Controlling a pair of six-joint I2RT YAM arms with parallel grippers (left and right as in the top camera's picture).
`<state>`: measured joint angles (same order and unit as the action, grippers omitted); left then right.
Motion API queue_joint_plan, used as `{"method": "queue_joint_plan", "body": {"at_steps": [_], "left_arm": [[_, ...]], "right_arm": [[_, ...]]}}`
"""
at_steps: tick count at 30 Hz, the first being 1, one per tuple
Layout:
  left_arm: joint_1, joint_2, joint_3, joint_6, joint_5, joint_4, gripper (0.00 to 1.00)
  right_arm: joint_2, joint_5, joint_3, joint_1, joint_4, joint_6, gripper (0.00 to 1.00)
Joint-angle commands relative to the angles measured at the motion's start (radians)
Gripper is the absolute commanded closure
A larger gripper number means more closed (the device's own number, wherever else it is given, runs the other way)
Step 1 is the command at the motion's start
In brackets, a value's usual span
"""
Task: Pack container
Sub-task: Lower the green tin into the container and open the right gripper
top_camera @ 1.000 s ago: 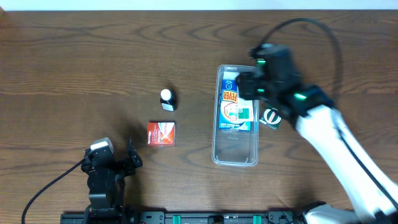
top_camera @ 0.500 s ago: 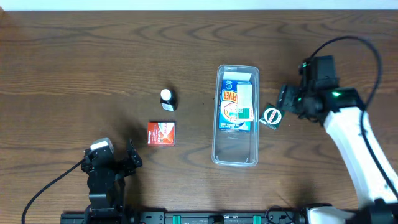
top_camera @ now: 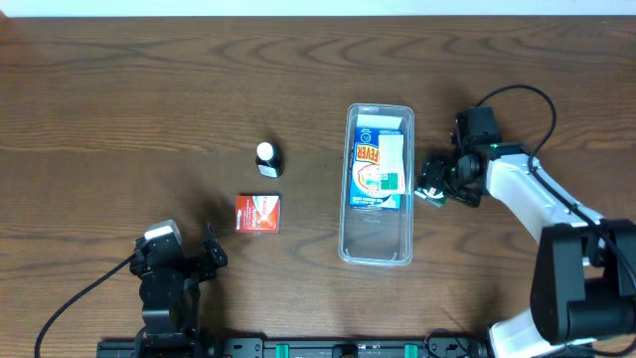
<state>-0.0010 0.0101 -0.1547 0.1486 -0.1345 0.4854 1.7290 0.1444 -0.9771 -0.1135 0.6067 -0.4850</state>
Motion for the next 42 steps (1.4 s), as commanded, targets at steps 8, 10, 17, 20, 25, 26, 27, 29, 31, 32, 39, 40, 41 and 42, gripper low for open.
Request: {"method": "queue_joint_plan", "body": {"at_steps": [8,10,17,20,25,26,27,29,31,32,39,40,41,42], "left_arm": [[0.005,-0.003,0.018,-0.017,-0.008,-0.001,0.02],[0.005,-0.003,0.018,-0.017,-0.008,-0.001,0.02],[0.005,-0.003,0.018,-0.017,-0.008,-0.001,0.02],[0.005,-0.003,0.018,-0.017,-0.008,-0.001,0.02],[0.005,-0.003,0.018,-0.017,-0.008,-0.001,0.02],[0.005,-0.003,0.018,-0.017,-0.008,-0.001,0.02],[0.005,-0.003,0.018,-0.017,-0.008,0.0,0.02],[0.005,-0.003,0.018,-0.017,-0.008,-0.001,0.02],[0.005,-0.003,0.018,-0.017,-0.008,-0.001,0.02],[0.005,-0.003,0.018,-0.017,-0.008,0.0,0.02],[0.005,-0.003,0.018,-0.017,-0.008,-0.001,0.02],[0.005,-0.003,0.018,-0.017,-0.008,-0.001,0.02],[0.005,-0.003,0.018,-0.017,-0.008,0.0,0.02],[0.005,-0.003,0.018,-0.017,-0.008,0.0,0.02]], "right_arm": [[0.051,-0.148,0.0,0.002,0.008,-0.015,0.28],[0.051,-0.148,0.0,0.002,0.008,-0.014,0.3],[0.013,-0.148,-0.046,0.002,0.048,0.039,0.39],[-0.049,-0.148,-0.086,0.0,0.101,0.052,0.42],[-0.204,-0.148,-0.157,-0.039,0.181,0.076,0.43],[-0.233,-0.148,-0.166,-0.051,0.188,0.076,0.44],[-0.265,-0.148,-0.173,-0.068,0.191,0.076,0.44],[-0.326,-0.148,-0.178,-0.107,0.184,0.075,0.44],[-0.363,-0.148,-0.177,-0.152,0.167,0.075,0.44],[-0.372,-0.148,-0.178,-0.179,0.155,0.075,0.44],[-0.28,-0.148,-0.175,-0.34,0.04,0.042,0.44],[-0.255,-0.148,-0.175,-0.351,0.024,0.033,0.44],[-0.224,-0.148,-0.175,-0.362,0.006,0.025,0.44],[-0.192,-0.148,-0.175,-0.37,-0.015,0.018,0.44]]}}
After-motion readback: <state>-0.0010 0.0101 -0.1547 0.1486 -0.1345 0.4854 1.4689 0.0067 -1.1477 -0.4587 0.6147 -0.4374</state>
